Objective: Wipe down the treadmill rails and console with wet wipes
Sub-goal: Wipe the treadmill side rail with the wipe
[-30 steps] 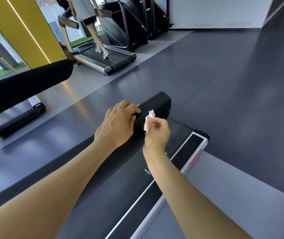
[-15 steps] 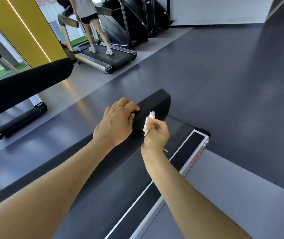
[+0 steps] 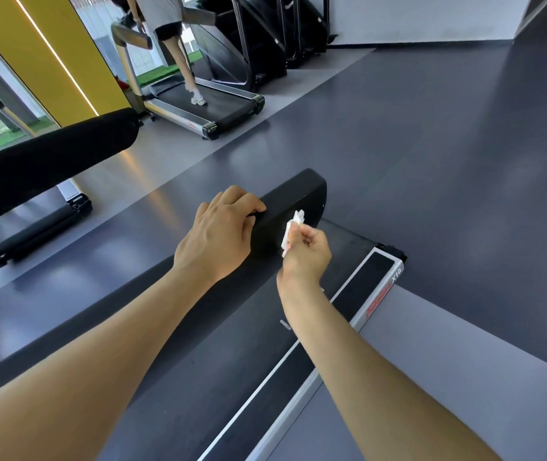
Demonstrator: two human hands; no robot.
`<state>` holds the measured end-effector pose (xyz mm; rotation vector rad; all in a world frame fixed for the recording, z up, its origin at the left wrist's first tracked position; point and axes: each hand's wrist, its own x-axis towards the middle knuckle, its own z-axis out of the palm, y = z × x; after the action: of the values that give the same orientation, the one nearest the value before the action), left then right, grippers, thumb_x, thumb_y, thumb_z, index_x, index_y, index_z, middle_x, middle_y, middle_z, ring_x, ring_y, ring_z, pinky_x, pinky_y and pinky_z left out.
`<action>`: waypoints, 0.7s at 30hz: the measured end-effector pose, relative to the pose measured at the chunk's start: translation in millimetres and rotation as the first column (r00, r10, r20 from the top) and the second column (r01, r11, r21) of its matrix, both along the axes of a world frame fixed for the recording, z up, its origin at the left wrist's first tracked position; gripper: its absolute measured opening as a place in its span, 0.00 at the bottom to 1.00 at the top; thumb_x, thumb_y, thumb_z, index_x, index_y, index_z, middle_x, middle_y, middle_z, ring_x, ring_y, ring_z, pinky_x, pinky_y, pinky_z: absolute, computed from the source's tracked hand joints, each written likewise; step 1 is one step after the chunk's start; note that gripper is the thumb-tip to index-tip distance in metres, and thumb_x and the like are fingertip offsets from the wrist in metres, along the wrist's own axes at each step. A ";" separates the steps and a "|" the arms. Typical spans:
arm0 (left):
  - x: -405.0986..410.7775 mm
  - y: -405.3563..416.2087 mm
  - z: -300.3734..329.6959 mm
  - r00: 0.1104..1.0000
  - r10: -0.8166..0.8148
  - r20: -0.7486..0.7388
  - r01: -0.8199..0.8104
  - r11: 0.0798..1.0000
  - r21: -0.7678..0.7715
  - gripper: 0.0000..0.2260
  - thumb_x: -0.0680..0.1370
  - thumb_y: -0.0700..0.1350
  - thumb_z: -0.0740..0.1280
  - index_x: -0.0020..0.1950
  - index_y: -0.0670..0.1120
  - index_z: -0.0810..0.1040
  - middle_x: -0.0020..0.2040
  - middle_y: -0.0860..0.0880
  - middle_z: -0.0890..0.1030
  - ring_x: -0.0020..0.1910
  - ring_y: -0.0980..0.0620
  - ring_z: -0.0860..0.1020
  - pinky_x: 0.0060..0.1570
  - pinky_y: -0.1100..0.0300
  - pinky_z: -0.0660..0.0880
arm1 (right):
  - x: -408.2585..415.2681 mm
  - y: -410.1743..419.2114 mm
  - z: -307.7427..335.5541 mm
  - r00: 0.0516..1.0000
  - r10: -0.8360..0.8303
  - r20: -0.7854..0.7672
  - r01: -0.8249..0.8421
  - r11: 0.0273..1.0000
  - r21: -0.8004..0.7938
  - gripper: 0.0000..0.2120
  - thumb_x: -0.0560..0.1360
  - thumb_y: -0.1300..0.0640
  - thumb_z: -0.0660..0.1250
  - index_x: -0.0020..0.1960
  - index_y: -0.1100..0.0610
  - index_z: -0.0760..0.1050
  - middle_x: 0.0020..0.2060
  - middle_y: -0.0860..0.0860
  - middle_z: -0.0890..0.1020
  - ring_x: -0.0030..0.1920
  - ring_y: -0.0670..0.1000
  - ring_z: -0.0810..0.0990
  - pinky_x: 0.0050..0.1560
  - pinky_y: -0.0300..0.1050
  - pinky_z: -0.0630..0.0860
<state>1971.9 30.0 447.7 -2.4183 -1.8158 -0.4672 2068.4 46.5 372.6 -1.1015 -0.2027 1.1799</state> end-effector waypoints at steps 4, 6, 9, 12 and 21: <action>-0.4 1.3 -1.1 1.000 0.013 -0.007 -0.013 1.000 -0.011 0.12 0.81 0.41 0.57 0.61 0.52 0.75 0.58 0.53 0.72 0.57 0.49 0.71 0.56 0.62 0.61 | 27.3 31.4 11.6 0.996 -0.088 -0.028 0.086 0.995 -0.047 0.02 0.76 0.63 0.67 0.47 0.62 0.75 0.38 0.50 0.77 0.40 0.48 0.76 0.49 0.41 0.74; -0.3 1.0 -0.8 1.000 0.010 -0.009 -0.010 1.000 -0.005 0.12 0.81 0.41 0.57 0.61 0.52 0.75 0.58 0.54 0.72 0.56 0.49 0.71 0.56 0.62 0.60 | 18.9 24.5 6.9 0.996 -0.088 0.007 0.088 0.995 -0.041 0.02 0.76 0.63 0.67 0.45 0.60 0.74 0.38 0.50 0.78 0.40 0.46 0.76 0.49 0.40 0.75; 1.3 0.0 0.1 1.000 0.001 -0.011 -0.001 1.000 0.005 0.12 0.81 0.40 0.58 0.60 0.51 0.75 0.58 0.53 0.72 0.57 0.51 0.71 0.57 0.64 0.58 | -3.3 -4.4 -4.4 1.000 -0.021 -0.011 0.020 1.000 -0.021 0.05 0.76 0.62 0.67 0.42 0.58 0.74 0.38 0.48 0.79 0.39 0.44 0.78 0.49 0.38 0.75; 1.1 0.5 0.3 1.000 -0.001 -0.010 0.001 1.000 0.007 0.12 0.81 0.40 0.58 0.60 0.51 0.75 0.58 0.52 0.73 0.57 0.50 0.72 0.57 0.63 0.58 | 3.8 5.5 -3.2 0.998 -0.032 -0.053 0.030 0.999 -0.042 0.05 0.76 0.63 0.67 0.41 0.59 0.74 0.34 0.50 0.78 0.34 0.43 0.75 0.42 0.35 0.74; 2.5 -2.0 3.1 1.000 0.004 -0.015 -0.004 1.000 0.009 0.12 0.81 0.40 0.57 0.60 0.50 0.76 0.57 0.52 0.73 0.56 0.50 0.71 0.56 0.63 0.58 | 9.9 6.4 -7.3 0.995 -0.021 -0.097 0.014 0.997 -0.072 0.05 0.77 0.64 0.64 0.42 0.60 0.73 0.32 0.50 0.75 0.33 0.46 0.73 0.40 0.37 0.74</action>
<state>1974.4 28.0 450.8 -2.4053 -1.8087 -0.4543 2078.4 52.9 365.3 -1.1021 -0.0757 1.2303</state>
